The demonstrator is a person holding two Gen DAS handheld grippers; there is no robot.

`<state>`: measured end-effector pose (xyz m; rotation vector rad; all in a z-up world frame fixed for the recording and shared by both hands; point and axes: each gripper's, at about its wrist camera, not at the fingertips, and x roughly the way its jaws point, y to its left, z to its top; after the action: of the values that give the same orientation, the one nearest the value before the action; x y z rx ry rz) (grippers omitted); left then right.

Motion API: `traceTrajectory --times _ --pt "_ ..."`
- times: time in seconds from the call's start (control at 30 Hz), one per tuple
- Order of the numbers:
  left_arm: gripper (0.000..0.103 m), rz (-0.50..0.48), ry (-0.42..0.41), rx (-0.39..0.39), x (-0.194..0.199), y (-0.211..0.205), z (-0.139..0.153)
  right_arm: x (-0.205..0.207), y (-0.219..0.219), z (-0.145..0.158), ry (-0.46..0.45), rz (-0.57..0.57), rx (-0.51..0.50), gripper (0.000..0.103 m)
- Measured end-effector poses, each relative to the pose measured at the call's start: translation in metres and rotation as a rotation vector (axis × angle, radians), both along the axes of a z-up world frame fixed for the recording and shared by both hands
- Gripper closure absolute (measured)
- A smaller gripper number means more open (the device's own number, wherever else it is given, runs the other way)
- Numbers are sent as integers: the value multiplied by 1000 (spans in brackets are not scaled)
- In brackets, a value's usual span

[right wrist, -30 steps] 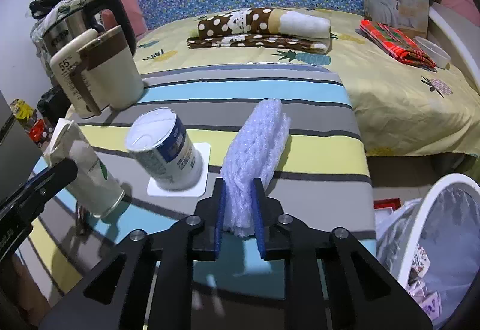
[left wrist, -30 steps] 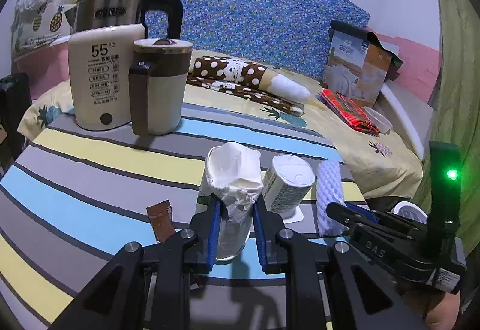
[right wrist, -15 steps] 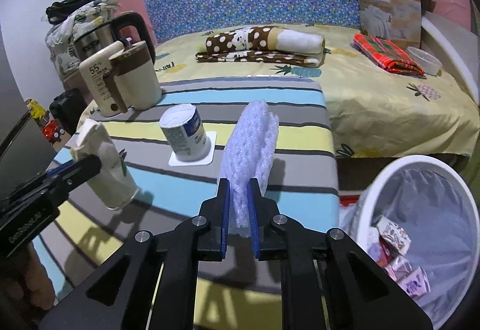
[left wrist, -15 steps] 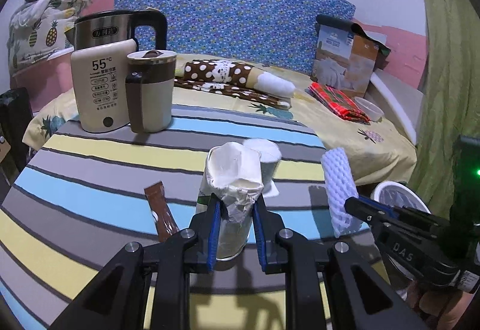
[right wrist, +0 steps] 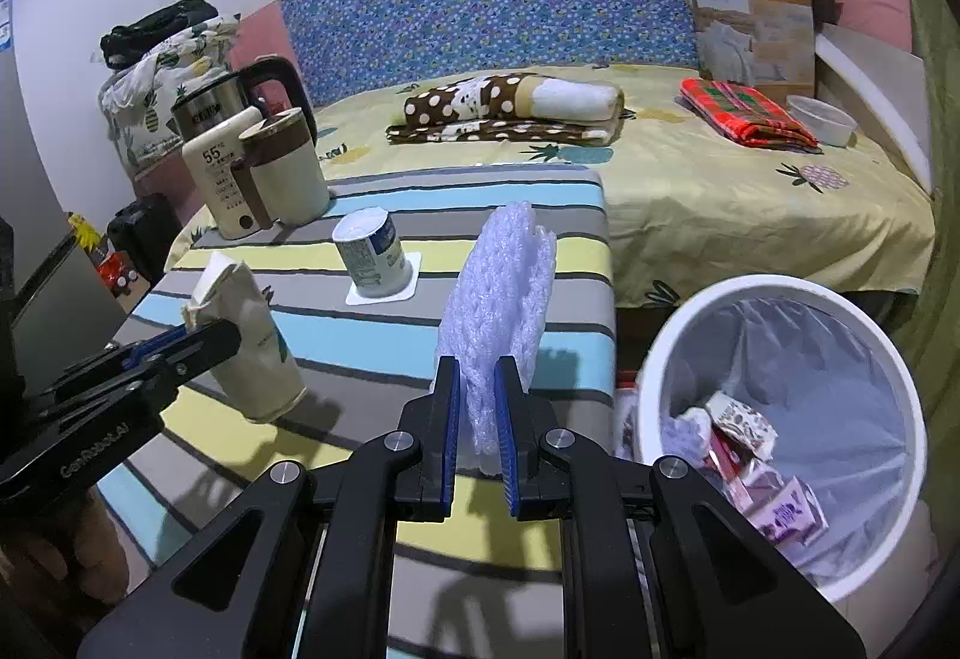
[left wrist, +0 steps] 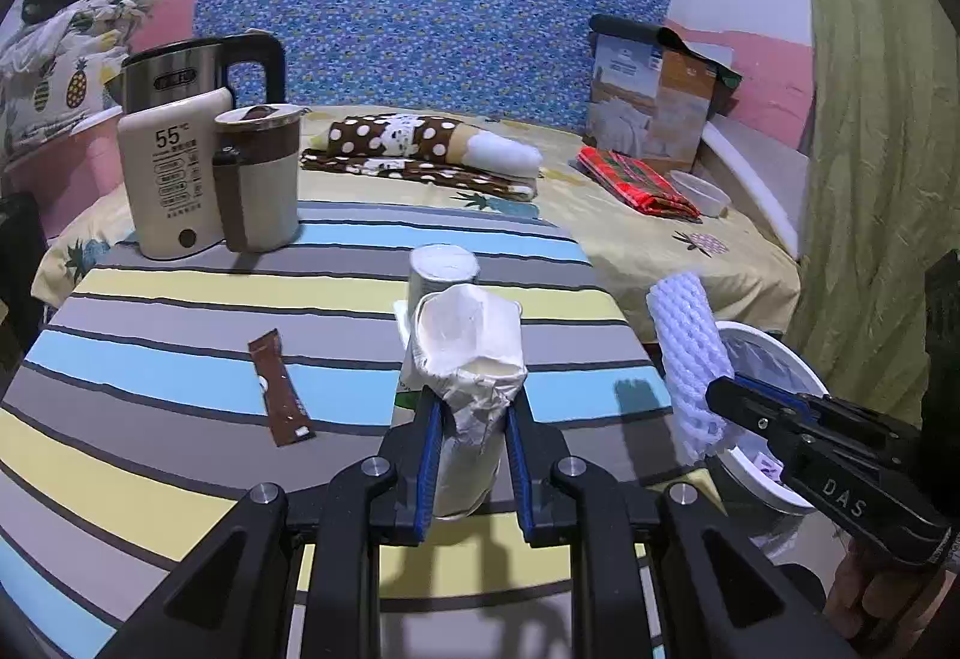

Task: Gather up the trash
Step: 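Carry the paper cup and mesh sleeve over the white bin and open both tools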

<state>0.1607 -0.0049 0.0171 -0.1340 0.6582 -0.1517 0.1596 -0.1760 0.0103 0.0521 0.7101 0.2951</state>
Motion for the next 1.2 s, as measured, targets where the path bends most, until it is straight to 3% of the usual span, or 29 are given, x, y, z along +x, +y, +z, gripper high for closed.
traceTrajectory --times 0.87,1.2 --pt "82 -288 11 -7 4 -123 7 -32 -101 -16 39 -253 31 89" --pt "82 -388 20 -19 17 -168 3 -30 -122 -25 66 -289 50 89"
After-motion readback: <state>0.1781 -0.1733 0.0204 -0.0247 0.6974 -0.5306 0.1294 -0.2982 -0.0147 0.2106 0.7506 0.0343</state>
